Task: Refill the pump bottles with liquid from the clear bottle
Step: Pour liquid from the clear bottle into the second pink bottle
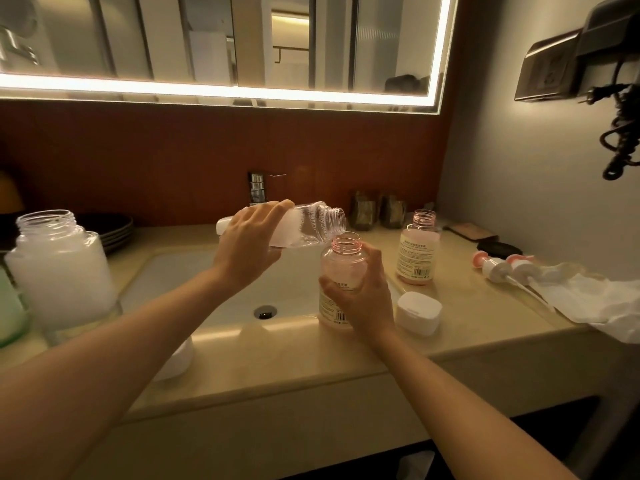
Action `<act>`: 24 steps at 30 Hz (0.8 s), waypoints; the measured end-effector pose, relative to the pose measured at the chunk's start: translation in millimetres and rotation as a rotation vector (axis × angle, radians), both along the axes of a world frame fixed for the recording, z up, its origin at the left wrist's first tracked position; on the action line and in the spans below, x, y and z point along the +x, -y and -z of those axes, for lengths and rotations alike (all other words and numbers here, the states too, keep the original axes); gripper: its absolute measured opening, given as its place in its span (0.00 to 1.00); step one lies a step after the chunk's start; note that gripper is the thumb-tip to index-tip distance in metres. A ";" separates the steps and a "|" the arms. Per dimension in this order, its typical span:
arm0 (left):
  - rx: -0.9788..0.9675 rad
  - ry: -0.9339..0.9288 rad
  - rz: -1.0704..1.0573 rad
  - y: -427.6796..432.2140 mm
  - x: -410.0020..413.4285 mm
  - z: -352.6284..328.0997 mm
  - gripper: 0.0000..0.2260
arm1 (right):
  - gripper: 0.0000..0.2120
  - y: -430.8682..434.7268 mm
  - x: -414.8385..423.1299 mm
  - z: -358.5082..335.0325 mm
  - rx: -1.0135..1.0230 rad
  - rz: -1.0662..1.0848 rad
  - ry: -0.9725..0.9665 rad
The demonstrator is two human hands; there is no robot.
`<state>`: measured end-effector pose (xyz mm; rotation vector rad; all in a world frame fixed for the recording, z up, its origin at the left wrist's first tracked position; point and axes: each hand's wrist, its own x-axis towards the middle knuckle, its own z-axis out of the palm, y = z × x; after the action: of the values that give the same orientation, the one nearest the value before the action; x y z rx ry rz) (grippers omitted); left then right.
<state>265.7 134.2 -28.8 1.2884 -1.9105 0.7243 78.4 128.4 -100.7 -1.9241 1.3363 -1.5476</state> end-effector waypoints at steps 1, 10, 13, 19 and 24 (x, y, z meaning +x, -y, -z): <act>-0.004 0.005 0.000 1.4 1.2 0.2 0.31 | 0.35 -0.4 -0.2 0.0 0.000 0.001 -0.004; -0.066 0.076 -0.013 10.3 6.4 0.5 0.33 | 0.35 -2.2 -0.5 -0.7 0.007 0.011 0.002; -0.077 0.090 -0.012 10.9 7.7 -1.6 0.33 | 0.35 -2.8 -0.6 -1.3 0.001 0.009 -0.005; -0.089 0.138 -0.008 12.5 10.3 -3.8 0.34 | 0.34 -5.0 -0.6 -2.5 -0.015 0.023 -0.001; -0.105 0.166 -0.023 13.9 11.2 -8.3 0.34 | 0.34 -4.5 -0.9 -3.1 -0.015 0.020 -0.008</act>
<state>276.9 120.2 -20.6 1.2194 -1.9628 0.9566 77.6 132.9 -97.6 -1.9331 1.3549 -1.5657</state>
